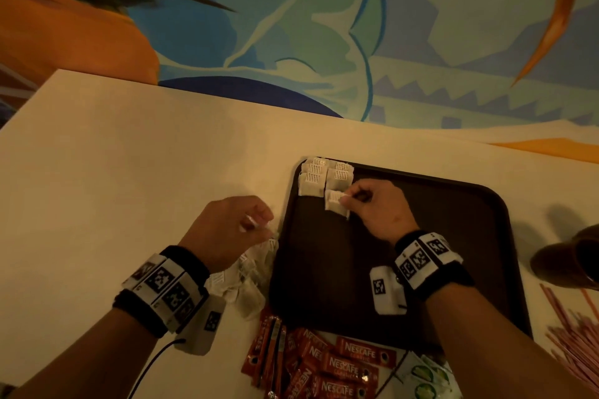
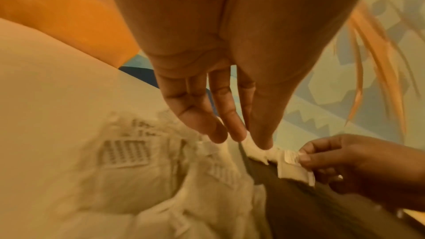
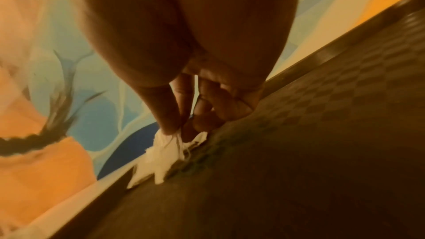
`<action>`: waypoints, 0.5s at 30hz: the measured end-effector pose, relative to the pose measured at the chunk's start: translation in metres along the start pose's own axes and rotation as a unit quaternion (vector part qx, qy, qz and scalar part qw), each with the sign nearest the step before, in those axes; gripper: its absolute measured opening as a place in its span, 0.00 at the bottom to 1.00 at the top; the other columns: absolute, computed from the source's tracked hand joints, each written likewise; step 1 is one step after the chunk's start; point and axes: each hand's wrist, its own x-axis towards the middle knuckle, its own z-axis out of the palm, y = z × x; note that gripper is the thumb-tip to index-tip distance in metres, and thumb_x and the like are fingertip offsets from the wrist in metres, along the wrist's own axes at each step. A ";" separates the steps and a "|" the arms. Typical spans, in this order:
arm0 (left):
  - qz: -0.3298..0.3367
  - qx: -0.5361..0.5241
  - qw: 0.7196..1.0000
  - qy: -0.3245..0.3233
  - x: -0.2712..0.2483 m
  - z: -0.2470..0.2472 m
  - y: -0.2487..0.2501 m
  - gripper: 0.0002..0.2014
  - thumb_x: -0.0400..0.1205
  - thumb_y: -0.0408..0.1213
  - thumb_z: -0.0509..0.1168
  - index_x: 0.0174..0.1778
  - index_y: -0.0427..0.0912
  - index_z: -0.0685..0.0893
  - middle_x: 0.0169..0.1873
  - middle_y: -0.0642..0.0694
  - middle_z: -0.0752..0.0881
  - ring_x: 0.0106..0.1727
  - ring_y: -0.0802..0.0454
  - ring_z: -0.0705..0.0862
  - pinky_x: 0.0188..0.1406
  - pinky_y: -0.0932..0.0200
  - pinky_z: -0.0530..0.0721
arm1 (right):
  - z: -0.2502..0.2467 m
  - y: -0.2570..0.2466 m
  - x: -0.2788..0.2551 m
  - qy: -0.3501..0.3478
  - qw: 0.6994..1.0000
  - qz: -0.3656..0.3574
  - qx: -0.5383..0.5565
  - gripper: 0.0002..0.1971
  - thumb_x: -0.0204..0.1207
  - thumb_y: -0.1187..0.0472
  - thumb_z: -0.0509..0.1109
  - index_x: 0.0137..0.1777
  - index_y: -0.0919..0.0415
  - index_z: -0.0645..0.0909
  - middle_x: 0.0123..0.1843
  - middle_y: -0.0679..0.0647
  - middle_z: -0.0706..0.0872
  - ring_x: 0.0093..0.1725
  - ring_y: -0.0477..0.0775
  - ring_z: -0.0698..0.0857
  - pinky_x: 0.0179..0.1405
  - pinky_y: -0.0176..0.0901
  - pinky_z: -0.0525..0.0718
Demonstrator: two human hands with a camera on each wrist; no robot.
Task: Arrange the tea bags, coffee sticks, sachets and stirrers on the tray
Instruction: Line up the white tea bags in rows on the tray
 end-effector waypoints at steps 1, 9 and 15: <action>-0.001 0.030 0.999 -0.013 -0.003 0.000 -0.007 0.07 0.77 0.44 0.79 0.46 0.58 0.87 0.42 0.61 0.89 0.42 0.63 0.87 0.40 0.69 0.80 | 0.000 0.002 0.005 0.013 1.000 0.011 -0.018 0.03 0.79 0.53 0.79 0.45 0.47 0.89 0.44 0.41 0.89 0.47 0.41 0.86 0.50 0.40 0.83; 0.005 0.098 0.995 -0.022 -0.021 0.005 -0.040 0.12 0.77 0.35 0.77 0.51 0.56 0.88 0.46 0.58 0.84 0.43 0.61 0.81 0.42 0.68 0.76 | 0.016 -0.002 0.028 0.091 0.992 0.064 -0.053 0.05 0.80 0.51 0.76 0.51 0.50 0.87 0.51 0.50 0.90 0.50 0.50 0.87 0.55 0.48 0.87; 0.015 0.091 0.996 0.001 -0.025 0.005 -0.047 0.15 0.76 0.34 0.79 0.55 0.52 0.87 0.49 0.57 0.81 0.43 0.69 0.77 0.40 0.79 0.70 | 0.018 -0.016 0.018 0.114 0.984 0.052 -0.124 0.12 0.81 0.45 0.74 0.53 0.54 0.83 0.54 0.54 0.86 0.55 0.55 0.85 0.54 0.56 0.88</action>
